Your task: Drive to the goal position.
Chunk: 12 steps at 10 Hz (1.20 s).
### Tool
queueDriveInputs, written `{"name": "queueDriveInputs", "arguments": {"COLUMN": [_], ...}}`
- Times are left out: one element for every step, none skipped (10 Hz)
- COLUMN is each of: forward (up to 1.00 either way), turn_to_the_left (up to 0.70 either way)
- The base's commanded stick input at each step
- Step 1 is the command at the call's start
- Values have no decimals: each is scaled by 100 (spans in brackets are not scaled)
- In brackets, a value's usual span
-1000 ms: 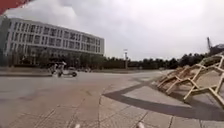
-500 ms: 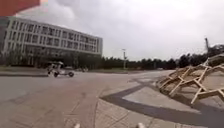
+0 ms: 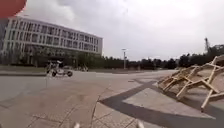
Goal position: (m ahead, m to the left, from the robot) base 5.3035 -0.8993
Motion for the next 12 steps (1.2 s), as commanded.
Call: {"name": "queueDriveInputs", "arguments": {"forward": [50, 50, 50, 50, 50, 50, 50, 50, 50, 50, 50, 50], "turn_to_the_left": [0, 0, 0, 0, 0, 0, 0, 0, 0, 0, 0, 0]}}
